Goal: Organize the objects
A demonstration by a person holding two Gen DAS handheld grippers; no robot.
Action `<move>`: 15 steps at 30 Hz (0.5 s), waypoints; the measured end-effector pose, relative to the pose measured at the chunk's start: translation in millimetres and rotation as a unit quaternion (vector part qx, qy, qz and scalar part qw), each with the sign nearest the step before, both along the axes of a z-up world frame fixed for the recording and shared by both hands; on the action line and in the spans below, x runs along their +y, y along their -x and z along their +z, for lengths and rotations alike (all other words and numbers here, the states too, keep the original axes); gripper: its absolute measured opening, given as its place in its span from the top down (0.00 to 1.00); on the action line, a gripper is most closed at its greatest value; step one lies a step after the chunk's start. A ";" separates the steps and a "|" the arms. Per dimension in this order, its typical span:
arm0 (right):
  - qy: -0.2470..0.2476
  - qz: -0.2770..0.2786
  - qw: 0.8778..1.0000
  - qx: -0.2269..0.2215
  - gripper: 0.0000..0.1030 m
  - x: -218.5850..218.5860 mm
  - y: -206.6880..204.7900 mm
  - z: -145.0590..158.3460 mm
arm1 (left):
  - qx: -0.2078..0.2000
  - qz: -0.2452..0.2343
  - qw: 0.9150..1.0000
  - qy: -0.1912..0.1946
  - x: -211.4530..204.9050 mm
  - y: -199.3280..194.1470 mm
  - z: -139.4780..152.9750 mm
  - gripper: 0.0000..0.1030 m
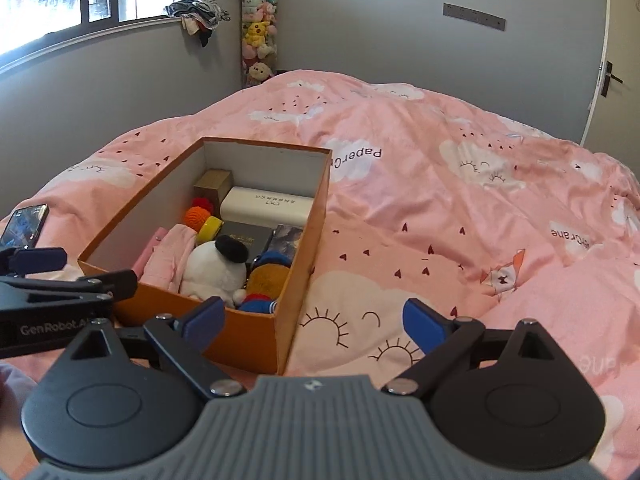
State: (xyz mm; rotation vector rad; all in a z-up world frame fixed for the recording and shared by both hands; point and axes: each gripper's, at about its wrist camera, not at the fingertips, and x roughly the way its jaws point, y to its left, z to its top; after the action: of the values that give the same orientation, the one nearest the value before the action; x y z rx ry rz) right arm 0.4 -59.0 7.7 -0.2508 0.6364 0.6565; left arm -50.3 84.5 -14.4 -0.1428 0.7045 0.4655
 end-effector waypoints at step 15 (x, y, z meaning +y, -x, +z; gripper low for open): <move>0.030 0.012 0.999 0.018 0.07 19.3 -2.8 -13.0 | 0.014 0.000 1.000 0.026 9.6 0.4 -14.4 0.09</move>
State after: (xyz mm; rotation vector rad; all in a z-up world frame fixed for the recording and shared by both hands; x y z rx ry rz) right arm 3.2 -39.7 -5.3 -0.3040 0.6882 0.6670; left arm -50.7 94.1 -28.8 -0.1849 0.7449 0.4495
